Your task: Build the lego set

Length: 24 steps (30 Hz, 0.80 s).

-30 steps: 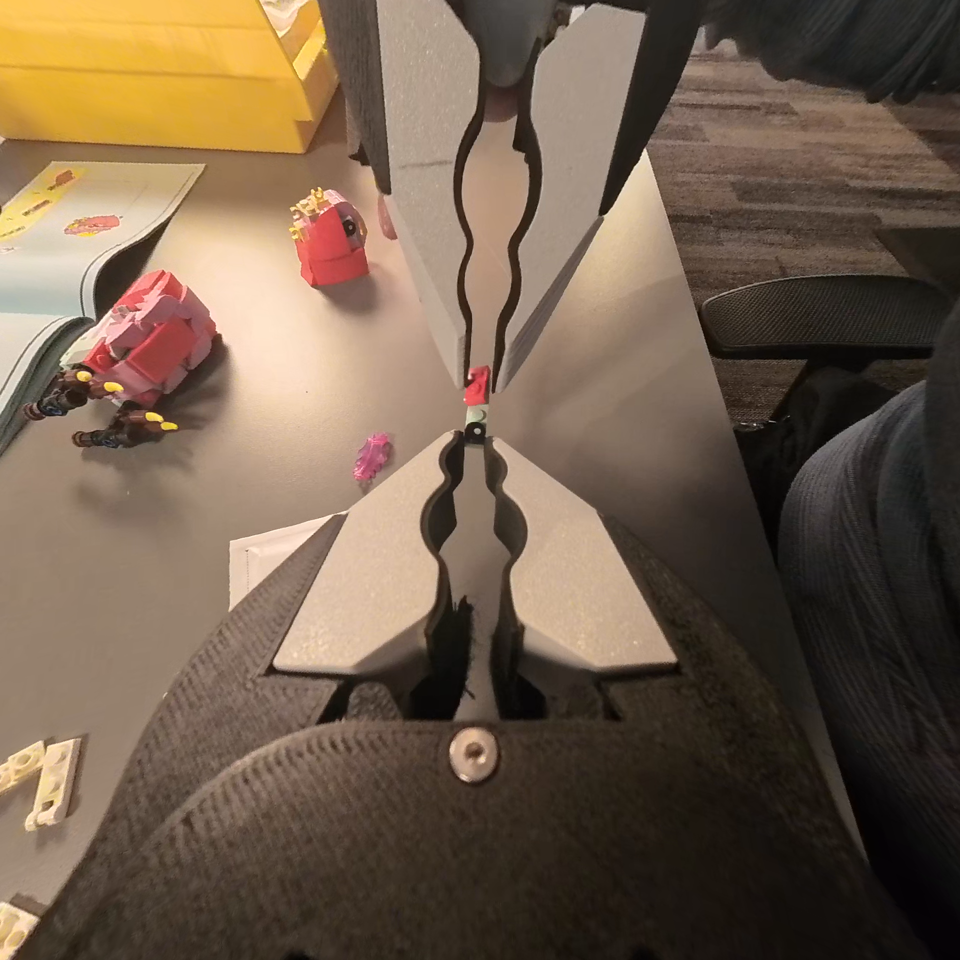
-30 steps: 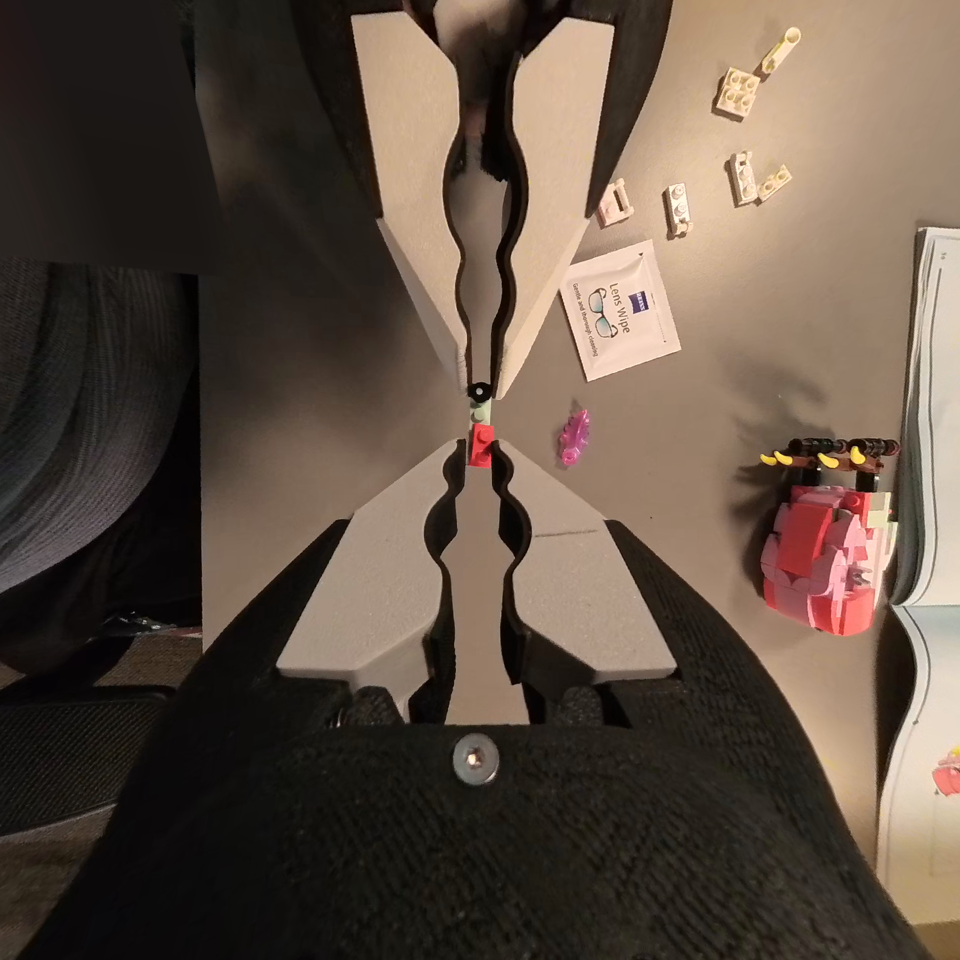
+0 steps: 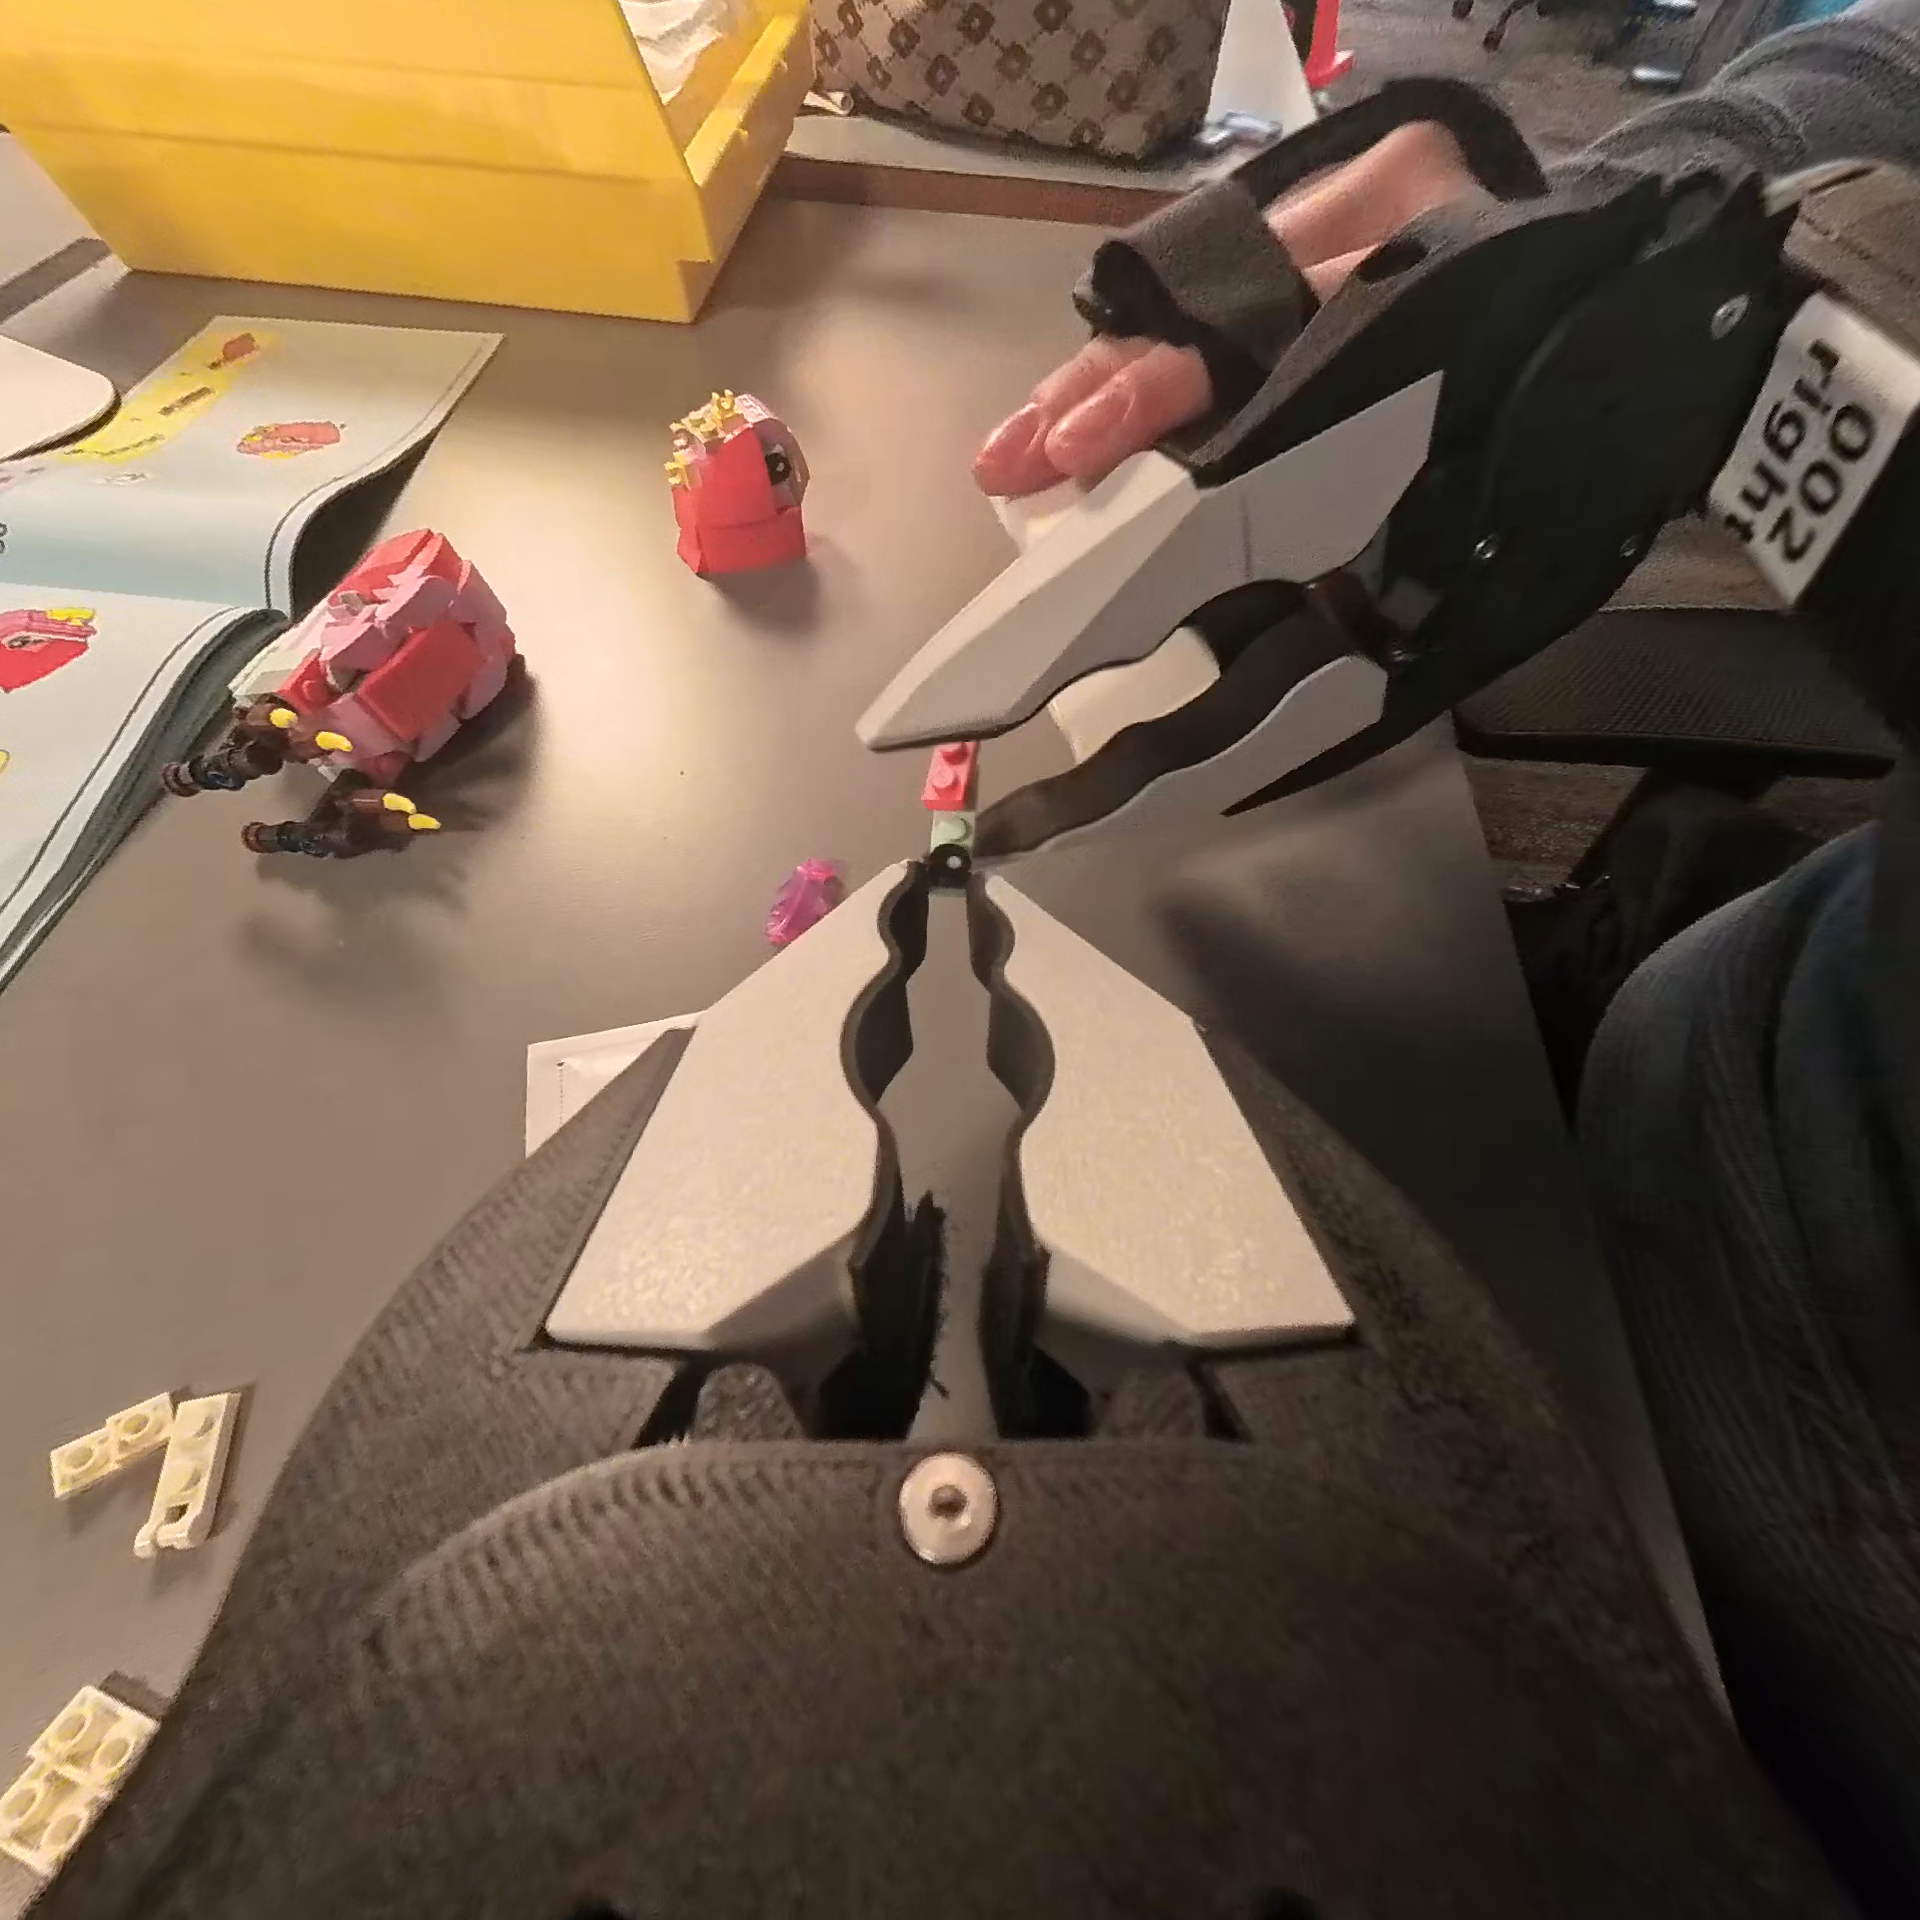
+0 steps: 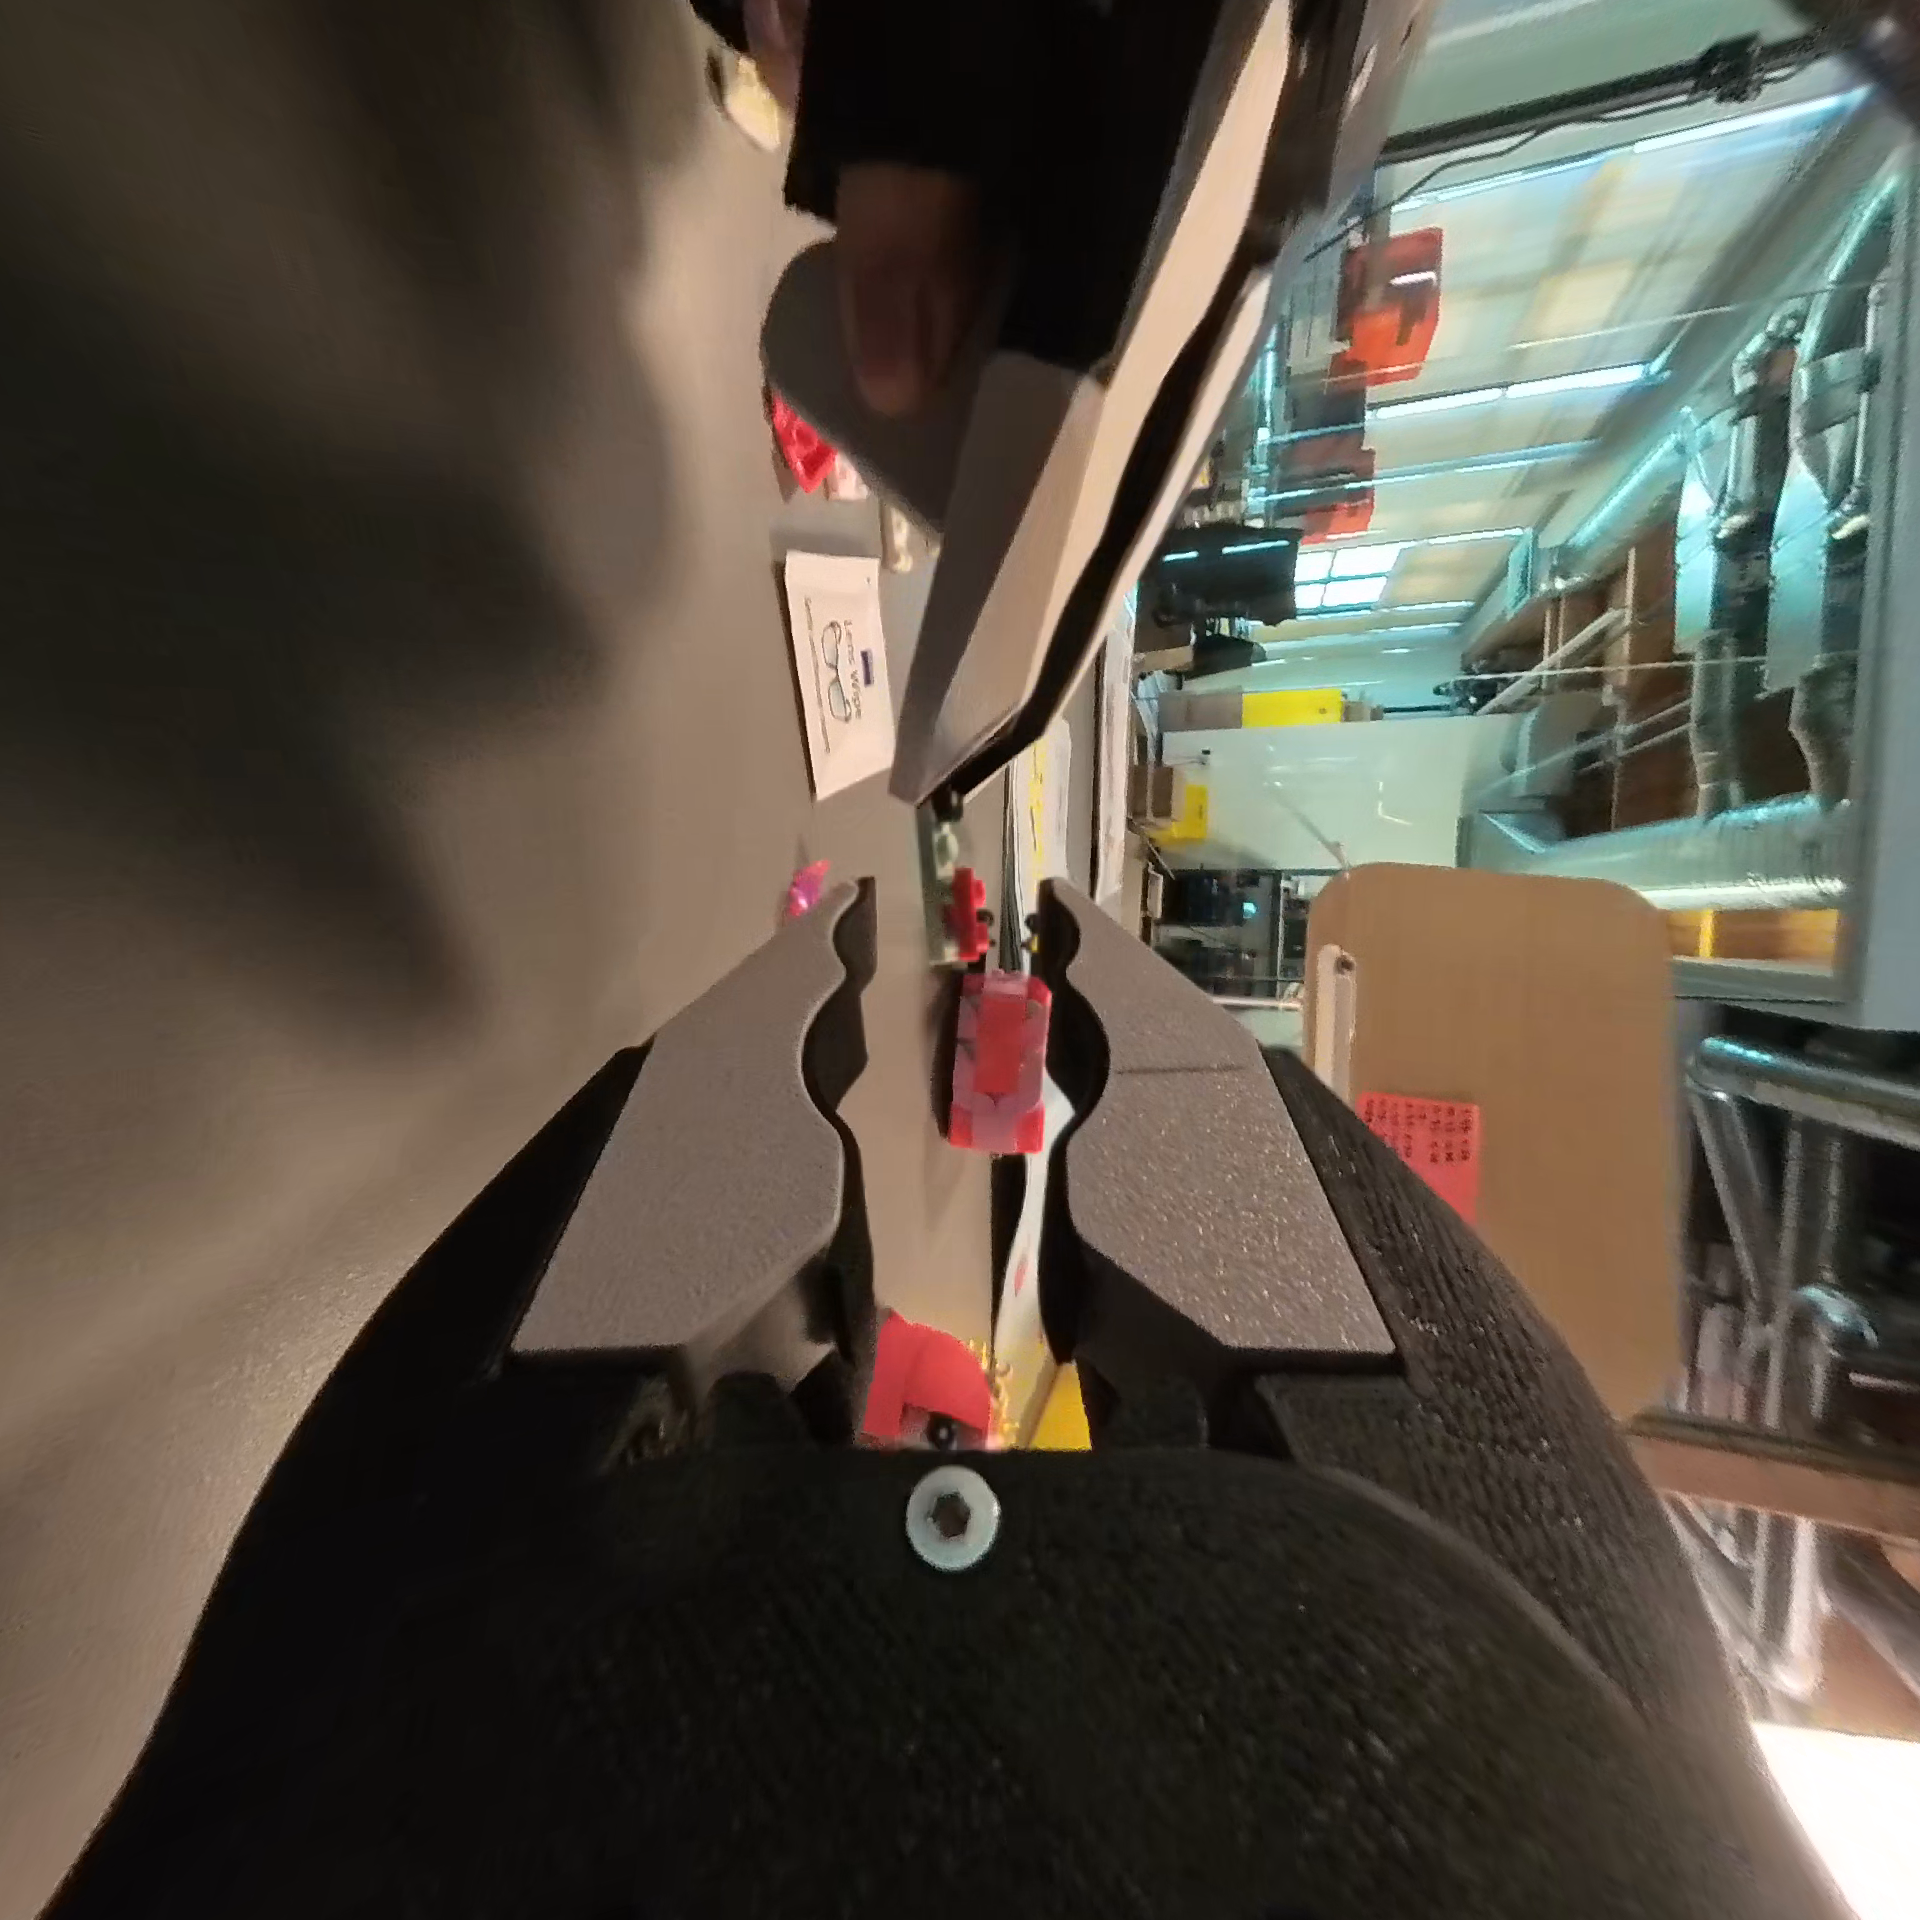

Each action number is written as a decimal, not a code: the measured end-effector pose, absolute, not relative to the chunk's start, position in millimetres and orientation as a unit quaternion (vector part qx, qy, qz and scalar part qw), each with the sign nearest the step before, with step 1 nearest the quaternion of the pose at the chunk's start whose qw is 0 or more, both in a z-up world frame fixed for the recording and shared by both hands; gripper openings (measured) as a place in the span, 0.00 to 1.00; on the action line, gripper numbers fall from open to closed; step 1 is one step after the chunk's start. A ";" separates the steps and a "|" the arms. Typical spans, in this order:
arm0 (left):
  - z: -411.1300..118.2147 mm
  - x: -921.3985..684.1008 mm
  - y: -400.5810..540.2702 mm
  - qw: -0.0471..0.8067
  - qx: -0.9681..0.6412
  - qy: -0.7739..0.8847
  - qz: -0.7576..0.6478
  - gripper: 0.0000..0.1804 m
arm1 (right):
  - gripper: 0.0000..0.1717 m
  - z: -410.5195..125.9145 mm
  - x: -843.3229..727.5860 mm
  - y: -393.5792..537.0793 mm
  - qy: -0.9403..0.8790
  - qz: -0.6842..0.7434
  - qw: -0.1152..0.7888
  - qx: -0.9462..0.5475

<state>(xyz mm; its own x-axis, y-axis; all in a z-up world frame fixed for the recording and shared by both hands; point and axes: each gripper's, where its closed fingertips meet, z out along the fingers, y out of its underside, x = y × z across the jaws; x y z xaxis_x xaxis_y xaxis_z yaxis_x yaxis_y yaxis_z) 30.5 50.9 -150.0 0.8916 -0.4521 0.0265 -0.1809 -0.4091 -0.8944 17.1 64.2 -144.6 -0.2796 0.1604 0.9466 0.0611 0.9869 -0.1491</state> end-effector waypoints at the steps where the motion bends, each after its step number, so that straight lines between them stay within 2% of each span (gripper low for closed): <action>1: -149.4 30.1 50.9 0.510 -0.828 0.190 -0.134 0.03 | 0.16 -145.2 17.0 66.9 -0.798 0.036 0.598 -0.070; 8: -147.0 28.3 50.5 0.513 -0.827 0.180 -0.143 0.03 | 0.05 -143.3 17.8 66.5 -0.783 0.017 0.621 -0.029; 17: -142.6 30.6 47.8 0.514 -0.820 0.170 -0.184 0.03 | 0.04 -133.7 19.9 60.9 -0.751 0.000 0.656 0.079; 24: -148.3 31.7 47.3 0.501 -0.827 0.169 -0.191 0.03 | 0.03 -139.8 19.9 60.1 -0.751 -0.046 0.641 0.150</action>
<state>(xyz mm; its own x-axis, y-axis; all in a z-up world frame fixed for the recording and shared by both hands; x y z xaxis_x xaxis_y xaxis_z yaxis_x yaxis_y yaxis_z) 31.7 47.3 -148.3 0.8697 -0.4711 0.1476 -0.0874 -0.4413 -0.8931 19.9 60.1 -139.8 -0.1335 -0.2844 0.9494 -0.1677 0.9506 0.2612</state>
